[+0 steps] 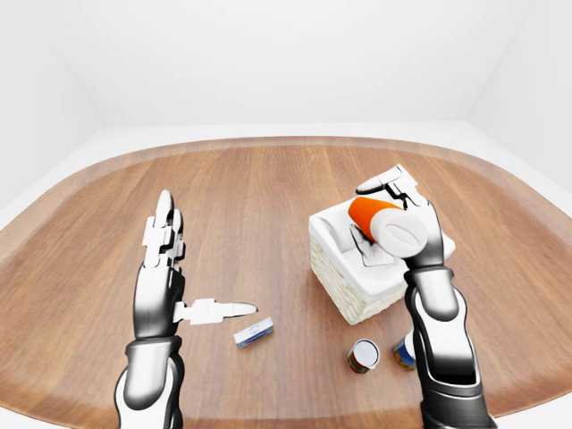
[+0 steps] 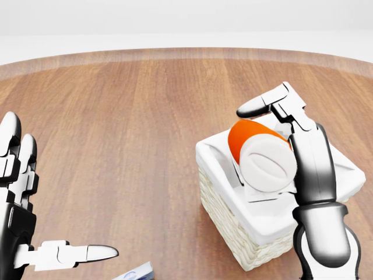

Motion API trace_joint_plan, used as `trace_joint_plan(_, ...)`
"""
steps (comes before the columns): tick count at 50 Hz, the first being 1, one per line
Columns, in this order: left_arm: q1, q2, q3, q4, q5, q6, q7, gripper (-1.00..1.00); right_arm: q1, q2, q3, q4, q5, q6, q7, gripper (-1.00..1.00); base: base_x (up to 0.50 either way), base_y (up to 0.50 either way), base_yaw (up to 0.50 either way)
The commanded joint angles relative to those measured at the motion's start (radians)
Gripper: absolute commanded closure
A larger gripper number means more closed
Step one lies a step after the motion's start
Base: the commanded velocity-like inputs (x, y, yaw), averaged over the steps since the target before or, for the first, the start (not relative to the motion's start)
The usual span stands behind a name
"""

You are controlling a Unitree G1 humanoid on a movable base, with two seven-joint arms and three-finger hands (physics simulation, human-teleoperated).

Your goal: Pick up the ketchup, and put it in the basket.

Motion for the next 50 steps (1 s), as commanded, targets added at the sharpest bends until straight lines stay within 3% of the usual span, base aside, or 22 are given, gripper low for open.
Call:
trace_joint_plan(1, 0.003, 0.001, -0.002, -0.002, 0.001, 0.000, 0.000, -1.00, -0.140, -0.038, -0.050, 0.114, 0.006, 0.000, -0.016, 1.00, 0.00, 0.00, 0.00)
trace_joint_plan(18, 0.004, 0.001, -0.013, -0.019, 0.009, 0.000, 0.001, -1.00, -0.354, -0.122, -0.089, 0.427, 0.038, 0.000, -0.053, 1.00, 0.00, 0.00, 0.00)
trace_joint_plan(50, 0.001, 0.000, -0.015, -0.040, 0.011, 0.000, -0.001, -1.00, -0.432, -0.167, -0.101, 0.665, 0.065, 0.000, -0.095, 1.00, 0.00, 0.00, 0.00)
